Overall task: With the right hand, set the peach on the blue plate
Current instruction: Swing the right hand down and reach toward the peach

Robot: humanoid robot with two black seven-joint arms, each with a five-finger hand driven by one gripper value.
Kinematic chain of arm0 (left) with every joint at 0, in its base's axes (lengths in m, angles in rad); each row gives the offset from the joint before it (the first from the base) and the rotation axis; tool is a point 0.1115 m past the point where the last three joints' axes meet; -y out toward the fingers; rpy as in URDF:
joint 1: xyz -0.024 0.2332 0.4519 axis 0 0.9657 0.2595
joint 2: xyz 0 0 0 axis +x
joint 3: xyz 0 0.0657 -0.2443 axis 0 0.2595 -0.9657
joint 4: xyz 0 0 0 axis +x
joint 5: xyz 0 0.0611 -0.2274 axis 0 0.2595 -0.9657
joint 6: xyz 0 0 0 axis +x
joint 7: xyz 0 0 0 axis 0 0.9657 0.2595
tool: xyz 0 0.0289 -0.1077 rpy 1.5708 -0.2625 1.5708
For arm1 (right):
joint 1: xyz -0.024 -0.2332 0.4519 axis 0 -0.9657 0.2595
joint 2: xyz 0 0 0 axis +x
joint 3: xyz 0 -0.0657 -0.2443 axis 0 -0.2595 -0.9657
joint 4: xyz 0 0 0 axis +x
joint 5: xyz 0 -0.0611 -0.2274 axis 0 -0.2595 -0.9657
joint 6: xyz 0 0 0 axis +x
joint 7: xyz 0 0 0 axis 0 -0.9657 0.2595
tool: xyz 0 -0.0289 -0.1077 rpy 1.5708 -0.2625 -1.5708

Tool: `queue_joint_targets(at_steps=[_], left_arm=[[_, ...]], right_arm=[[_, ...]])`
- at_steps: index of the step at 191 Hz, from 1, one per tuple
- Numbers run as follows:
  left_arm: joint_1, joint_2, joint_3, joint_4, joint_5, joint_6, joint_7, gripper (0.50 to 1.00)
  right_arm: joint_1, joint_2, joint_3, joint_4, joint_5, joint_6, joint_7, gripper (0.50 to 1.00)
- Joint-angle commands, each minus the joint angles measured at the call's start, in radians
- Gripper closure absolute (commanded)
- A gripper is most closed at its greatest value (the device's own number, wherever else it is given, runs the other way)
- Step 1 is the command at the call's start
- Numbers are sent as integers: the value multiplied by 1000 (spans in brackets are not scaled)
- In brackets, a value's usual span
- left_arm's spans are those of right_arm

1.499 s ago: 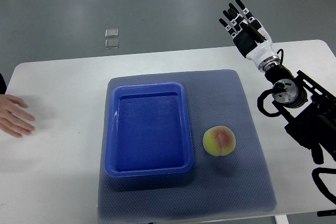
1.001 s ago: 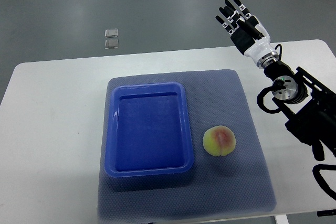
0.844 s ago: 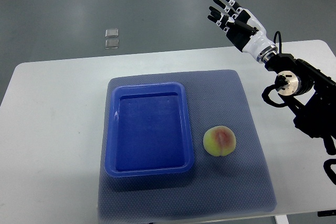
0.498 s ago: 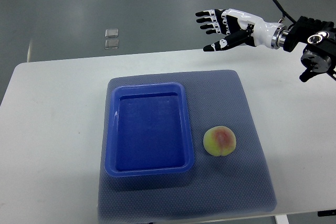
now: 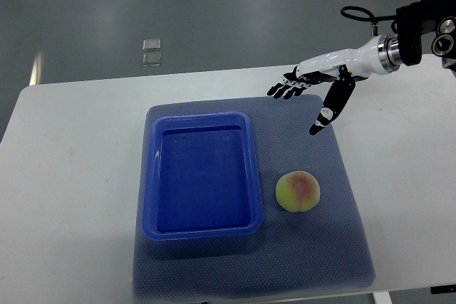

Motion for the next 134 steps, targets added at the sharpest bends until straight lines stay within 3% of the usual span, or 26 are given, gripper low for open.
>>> queue_joint_targets(at_steps=[1,48,134], left_arm=[[0,0,0,0,0,0,1,500],[0,0,0,5,-2,2,1,500],[0,0,0,9,-2,2,1,500]], right_arm=[[-38,-3,1,12,-11,-26,1,570],[-135,-11,2,52,-116,-87,11,572],[-243,-11,16,65,-150,-111,11,572]])
